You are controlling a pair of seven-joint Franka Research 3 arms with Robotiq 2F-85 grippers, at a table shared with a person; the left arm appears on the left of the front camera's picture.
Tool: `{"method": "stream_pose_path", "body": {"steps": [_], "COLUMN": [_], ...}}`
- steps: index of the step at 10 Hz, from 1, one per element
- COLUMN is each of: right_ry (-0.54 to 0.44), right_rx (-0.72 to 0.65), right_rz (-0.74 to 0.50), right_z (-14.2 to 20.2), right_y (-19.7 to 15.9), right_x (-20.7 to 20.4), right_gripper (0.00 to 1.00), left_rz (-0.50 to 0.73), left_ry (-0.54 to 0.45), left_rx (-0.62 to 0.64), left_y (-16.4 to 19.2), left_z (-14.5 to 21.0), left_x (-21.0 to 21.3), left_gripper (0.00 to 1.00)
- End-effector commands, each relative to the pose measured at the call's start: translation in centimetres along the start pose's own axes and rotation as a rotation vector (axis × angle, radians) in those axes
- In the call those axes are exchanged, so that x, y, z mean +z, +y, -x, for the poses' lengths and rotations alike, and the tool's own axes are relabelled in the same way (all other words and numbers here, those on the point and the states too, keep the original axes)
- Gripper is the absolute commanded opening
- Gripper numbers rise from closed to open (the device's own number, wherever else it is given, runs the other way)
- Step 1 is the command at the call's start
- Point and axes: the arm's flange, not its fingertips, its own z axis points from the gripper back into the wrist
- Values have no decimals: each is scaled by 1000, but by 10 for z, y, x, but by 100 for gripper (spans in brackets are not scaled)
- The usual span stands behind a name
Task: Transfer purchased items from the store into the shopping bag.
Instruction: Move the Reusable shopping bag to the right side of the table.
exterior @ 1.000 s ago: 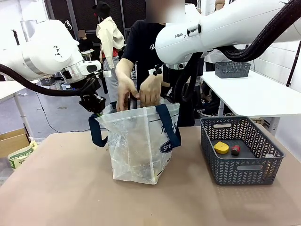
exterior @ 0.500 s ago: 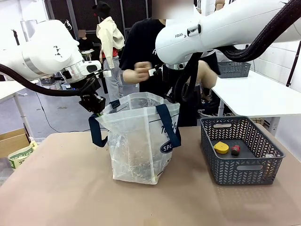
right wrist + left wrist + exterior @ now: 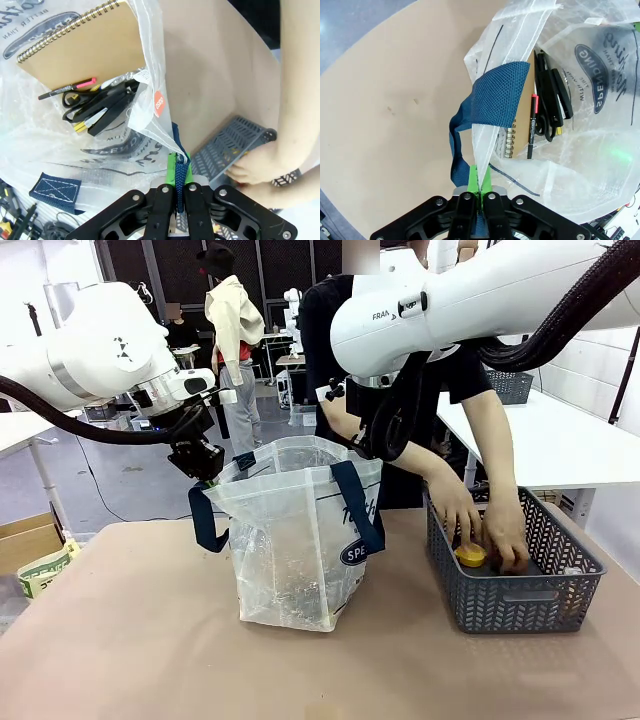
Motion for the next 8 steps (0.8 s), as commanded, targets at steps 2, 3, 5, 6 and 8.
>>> {"method": "stream_pose_path", "body": {"steps": [2, 3, 5, 6, 8], "right_ry": [3, 3, 3, 3, 3], "right_rx": [-2, -2, -2, -2, -2], "right_rz": [0, 0, 0, 0, 0], "right_z": [1, 1, 1, 1, 1], "right_y": [-2, -2, -2, -2, -2], "right_x": [-1, -1, -1, -1, -1], "right_gripper": [0, 0, 0, 0, 0], "left_rz": [-2, -2, -2, -2, -2], "left_ry": [-5, -5, -5, -5, -5], "left_rx": [3, 3, 3, 3, 3], "left_y": [2, 2, 2, 2, 2], "left_z": [1, 1, 1, 1, 1], "left_x": [3, 3, 3, 3, 3], "left_gripper": [0, 0, 0, 0, 0]}}
